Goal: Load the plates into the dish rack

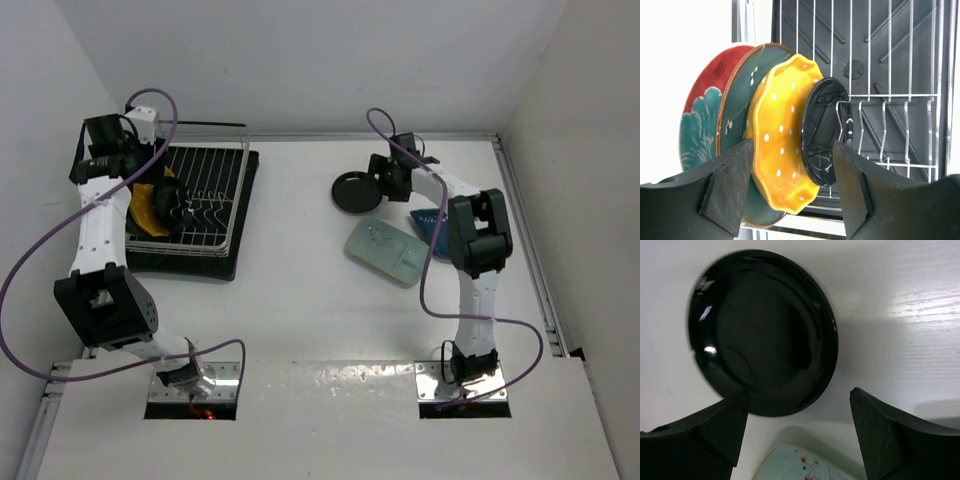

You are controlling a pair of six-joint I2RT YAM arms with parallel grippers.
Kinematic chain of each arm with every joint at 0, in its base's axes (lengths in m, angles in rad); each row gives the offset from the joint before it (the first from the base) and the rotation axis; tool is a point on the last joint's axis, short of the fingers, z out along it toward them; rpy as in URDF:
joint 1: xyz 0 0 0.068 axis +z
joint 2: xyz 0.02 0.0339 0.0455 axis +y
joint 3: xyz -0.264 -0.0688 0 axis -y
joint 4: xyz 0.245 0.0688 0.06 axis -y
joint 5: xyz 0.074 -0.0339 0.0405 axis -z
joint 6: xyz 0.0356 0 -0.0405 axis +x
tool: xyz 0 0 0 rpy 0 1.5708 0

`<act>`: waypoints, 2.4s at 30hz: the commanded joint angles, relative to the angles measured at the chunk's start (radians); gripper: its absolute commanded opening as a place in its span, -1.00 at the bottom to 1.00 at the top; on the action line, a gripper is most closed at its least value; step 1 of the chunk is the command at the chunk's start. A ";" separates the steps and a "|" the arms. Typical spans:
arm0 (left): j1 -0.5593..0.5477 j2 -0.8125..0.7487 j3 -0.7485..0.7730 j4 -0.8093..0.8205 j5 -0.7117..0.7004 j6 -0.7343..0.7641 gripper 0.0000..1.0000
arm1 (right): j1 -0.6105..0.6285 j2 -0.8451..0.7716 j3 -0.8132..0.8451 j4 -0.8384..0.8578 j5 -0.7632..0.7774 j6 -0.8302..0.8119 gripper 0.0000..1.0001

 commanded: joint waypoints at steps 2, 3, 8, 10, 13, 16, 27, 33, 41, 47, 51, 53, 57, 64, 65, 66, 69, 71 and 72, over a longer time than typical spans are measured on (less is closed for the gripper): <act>-0.026 -0.041 0.061 -0.094 0.040 0.011 0.39 | -0.005 0.128 0.108 -0.071 -0.010 0.042 0.53; -0.038 -0.041 0.074 -0.105 0.040 0.011 0.39 | -0.009 0.151 0.115 -0.065 -0.026 0.046 0.49; -0.092 -0.041 0.084 -0.147 0.060 0.045 0.41 | -0.025 0.159 0.034 0.100 -0.117 0.103 -0.16; -0.104 -0.041 0.084 -0.156 0.069 0.045 0.41 | -0.034 0.156 0.010 0.140 -0.136 0.137 -0.44; -0.138 -0.032 0.094 -0.174 0.080 0.065 0.41 | -0.037 0.165 0.020 0.176 -0.177 0.149 -1.00; -0.162 -0.032 0.094 -0.185 0.141 0.074 0.41 | -0.026 0.144 0.007 0.250 -0.255 0.151 -1.00; -0.284 -0.003 0.063 -0.214 0.294 0.094 0.49 | 0.058 -0.150 -0.309 0.614 -0.455 0.195 -1.00; -0.366 0.022 0.015 -0.223 0.521 0.094 0.73 | 0.181 -0.298 -0.430 0.745 -0.593 0.205 -1.00; -0.380 0.088 0.026 -0.233 0.702 0.049 0.75 | 0.262 -0.387 -0.466 0.860 -0.647 0.260 -1.00; -0.362 0.088 0.026 -0.303 0.822 0.095 -0.75 | 0.265 -0.419 -0.474 0.900 -0.627 0.283 -1.00; -0.311 0.049 0.037 -0.312 0.798 0.095 -1.00 | 0.273 -0.418 -0.448 0.877 -0.615 0.283 -0.36; -0.281 0.037 0.089 -0.312 0.749 0.062 -1.00 | 0.271 -0.416 -0.438 0.832 -0.610 0.272 0.43; -0.186 -0.003 0.227 -0.312 0.484 -0.003 -1.00 | 0.273 -0.450 -0.467 0.782 -0.554 0.251 0.99; -0.155 -0.029 0.324 -0.240 -0.071 -0.055 -1.00 | 0.279 -0.525 -0.544 0.687 -0.446 0.171 0.99; -0.155 -0.029 0.307 -0.230 -0.100 -0.044 -1.00 | 0.279 -0.533 -0.547 0.677 -0.441 0.165 0.99; -0.155 -0.029 0.296 -0.205 -0.121 -0.031 -1.00 | 0.279 -0.537 -0.558 0.671 -0.432 0.159 0.99; -0.155 -0.029 0.210 -0.138 -0.204 -0.017 -1.00 | 0.276 -0.551 -0.578 0.670 -0.421 0.149 0.99; -0.155 -0.029 0.163 -0.084 -0.257 0.003 -1.00 | 0.276 -0.559 -0.584 0.667 -0.423 0.148 0.99; -0.155 -0.029 0.147 -0.069 -0.274 0.003 -1.00 | 0.273 -0.560 -0.586 0.663 -0.421 0.146 0.99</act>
